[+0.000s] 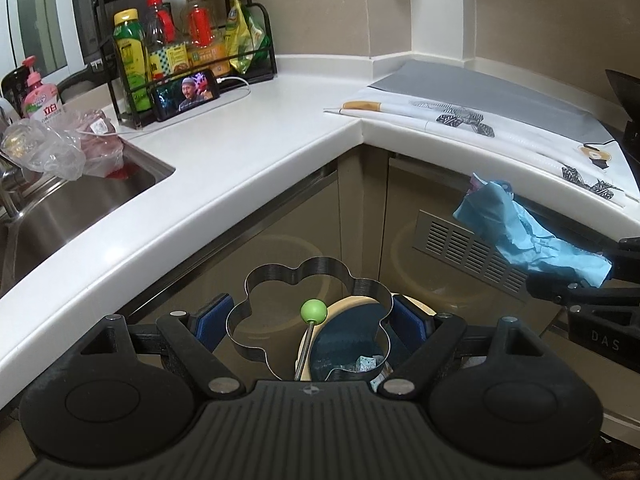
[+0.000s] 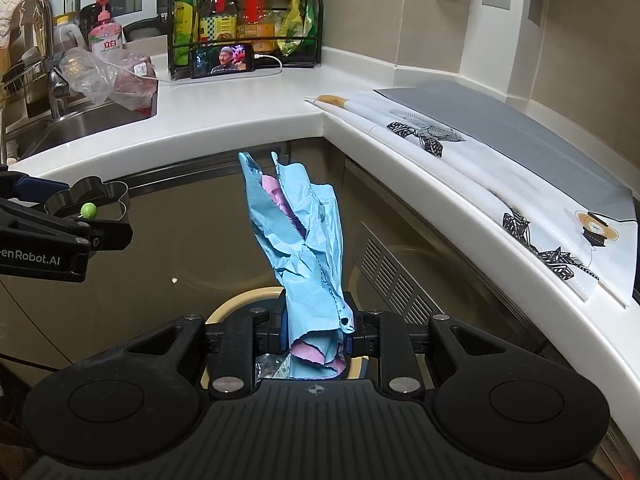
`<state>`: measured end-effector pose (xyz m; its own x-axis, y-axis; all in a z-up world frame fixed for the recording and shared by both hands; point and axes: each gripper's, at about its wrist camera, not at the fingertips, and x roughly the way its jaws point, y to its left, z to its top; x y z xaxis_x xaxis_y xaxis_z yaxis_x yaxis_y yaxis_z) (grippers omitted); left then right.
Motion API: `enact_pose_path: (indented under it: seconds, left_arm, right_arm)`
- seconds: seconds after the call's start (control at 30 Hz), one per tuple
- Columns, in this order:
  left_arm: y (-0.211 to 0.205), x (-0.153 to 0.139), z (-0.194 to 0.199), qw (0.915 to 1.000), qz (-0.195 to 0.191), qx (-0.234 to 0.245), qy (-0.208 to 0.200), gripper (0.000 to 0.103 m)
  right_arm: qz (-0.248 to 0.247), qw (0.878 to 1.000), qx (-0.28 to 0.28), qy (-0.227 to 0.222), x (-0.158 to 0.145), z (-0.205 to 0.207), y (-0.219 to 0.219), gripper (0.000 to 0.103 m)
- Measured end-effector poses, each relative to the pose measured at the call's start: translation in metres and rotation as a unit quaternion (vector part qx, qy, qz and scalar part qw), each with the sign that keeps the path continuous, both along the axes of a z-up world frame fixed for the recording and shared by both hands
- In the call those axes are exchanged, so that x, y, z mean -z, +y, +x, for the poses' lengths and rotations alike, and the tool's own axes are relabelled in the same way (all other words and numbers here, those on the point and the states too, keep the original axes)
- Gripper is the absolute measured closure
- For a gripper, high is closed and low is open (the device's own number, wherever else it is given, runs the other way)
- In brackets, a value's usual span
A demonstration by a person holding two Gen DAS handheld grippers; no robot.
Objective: Collect trash
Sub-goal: 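Carry the wrapper in the right gripper while the left carries the flower cutter toward the bin, then lower the wrapper and flower cutter into the bin opening with both grippers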
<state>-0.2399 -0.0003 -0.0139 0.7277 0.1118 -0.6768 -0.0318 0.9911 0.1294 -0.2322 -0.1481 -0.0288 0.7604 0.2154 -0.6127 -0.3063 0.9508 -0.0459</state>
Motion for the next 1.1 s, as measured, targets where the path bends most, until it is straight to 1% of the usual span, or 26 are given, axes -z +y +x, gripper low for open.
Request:
enact_pose_path:
  seconds: [0.23, 1.1]
  left_arm:
    - [-0.0021, 0.0027, 0.003, 1.0, -0.001, -0.001, 0.005, 0.015]
    - [-0.0049, 0.0034, 0.0053, 1.0, 0.005, 0.001, 0.005, 0.015]
  right_arm:
    - [-0.001, 1.0, -0.001, 0.007, 0.0021, 0.003, 0.001, 0.077]
    - [-0.005, 1.0, -0.007, 0.006, 0.0025, 0.0043, 0.0014, 0.077]
